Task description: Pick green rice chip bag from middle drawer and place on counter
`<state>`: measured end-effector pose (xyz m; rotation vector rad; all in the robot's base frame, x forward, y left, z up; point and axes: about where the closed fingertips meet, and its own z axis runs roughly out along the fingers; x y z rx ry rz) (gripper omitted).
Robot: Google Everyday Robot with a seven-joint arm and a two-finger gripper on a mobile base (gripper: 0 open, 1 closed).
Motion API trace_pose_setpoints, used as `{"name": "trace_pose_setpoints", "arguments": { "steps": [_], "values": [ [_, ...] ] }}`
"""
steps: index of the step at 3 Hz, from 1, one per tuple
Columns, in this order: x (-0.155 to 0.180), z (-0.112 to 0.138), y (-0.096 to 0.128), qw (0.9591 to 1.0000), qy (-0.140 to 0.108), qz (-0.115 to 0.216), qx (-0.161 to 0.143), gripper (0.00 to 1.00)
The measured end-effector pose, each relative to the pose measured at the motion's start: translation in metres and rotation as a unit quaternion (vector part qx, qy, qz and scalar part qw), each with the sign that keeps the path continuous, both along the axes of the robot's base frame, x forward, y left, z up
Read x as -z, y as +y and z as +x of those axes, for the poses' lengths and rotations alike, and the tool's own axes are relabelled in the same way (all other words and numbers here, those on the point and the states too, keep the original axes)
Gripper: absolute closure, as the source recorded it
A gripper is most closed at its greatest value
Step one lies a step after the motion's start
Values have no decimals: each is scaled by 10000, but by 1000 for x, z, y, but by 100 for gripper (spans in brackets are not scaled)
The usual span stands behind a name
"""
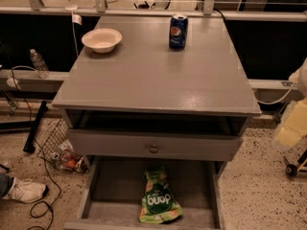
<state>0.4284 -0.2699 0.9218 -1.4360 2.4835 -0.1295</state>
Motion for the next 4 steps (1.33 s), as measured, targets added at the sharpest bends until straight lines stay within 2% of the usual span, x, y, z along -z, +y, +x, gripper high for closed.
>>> {"name": "trace_pose_setpoints", "arguments": {
  "steps": [1,2,3,4],
  "values": [
    [44,-11,-7,9986,452,-91,257,0],
    [49,-13,-9,9981,512,-68,341,0],
    [55,-12,-15,9968,561,19,561,0],
    [129,-17,-41,9813,937,340,1645,0]
  ]
}}
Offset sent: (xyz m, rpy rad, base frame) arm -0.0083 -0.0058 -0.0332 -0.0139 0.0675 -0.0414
